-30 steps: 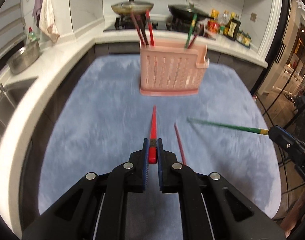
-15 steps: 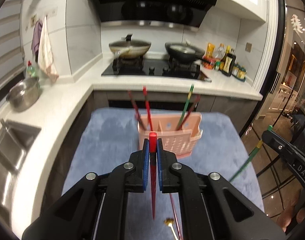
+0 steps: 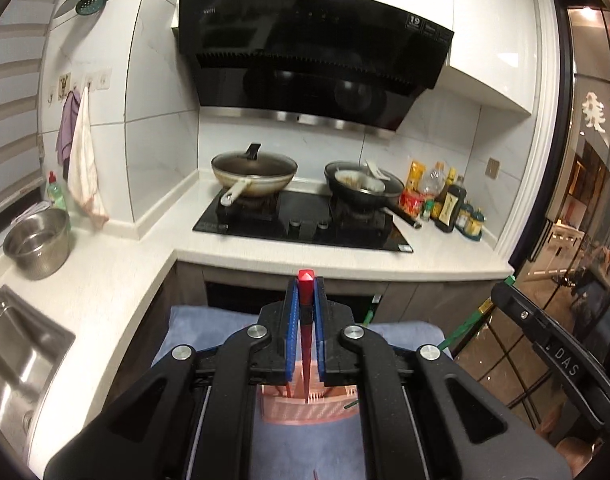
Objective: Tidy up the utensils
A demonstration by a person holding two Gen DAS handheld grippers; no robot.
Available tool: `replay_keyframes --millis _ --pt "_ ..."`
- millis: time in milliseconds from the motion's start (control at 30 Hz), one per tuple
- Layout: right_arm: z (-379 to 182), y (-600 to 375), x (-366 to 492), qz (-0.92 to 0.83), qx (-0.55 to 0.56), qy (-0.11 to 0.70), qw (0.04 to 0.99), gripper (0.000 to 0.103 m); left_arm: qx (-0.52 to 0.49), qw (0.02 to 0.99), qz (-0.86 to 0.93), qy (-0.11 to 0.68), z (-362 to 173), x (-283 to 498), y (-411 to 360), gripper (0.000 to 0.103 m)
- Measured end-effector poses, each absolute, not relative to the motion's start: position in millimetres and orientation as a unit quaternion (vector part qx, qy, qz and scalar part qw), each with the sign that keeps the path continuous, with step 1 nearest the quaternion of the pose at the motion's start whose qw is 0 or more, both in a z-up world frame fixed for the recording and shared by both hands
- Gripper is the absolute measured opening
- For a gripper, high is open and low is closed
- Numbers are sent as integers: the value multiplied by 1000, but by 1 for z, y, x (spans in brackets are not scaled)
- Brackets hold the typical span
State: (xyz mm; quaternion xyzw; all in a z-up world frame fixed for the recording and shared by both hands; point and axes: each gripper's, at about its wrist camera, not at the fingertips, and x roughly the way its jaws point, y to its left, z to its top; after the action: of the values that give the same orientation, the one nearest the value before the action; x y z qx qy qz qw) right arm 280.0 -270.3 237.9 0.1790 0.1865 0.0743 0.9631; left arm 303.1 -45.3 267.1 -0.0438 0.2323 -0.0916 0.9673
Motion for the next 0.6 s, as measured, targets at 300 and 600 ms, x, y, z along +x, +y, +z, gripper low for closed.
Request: replay_keyframes --millis 300,600 --pt "210 -265 333 65 184 220 956 7 -47 966 -80 241 239 348 -47 7" --pt "158 -265 356 57 190 270 942 7 -57 956 -74 279 192 373 -42 7"
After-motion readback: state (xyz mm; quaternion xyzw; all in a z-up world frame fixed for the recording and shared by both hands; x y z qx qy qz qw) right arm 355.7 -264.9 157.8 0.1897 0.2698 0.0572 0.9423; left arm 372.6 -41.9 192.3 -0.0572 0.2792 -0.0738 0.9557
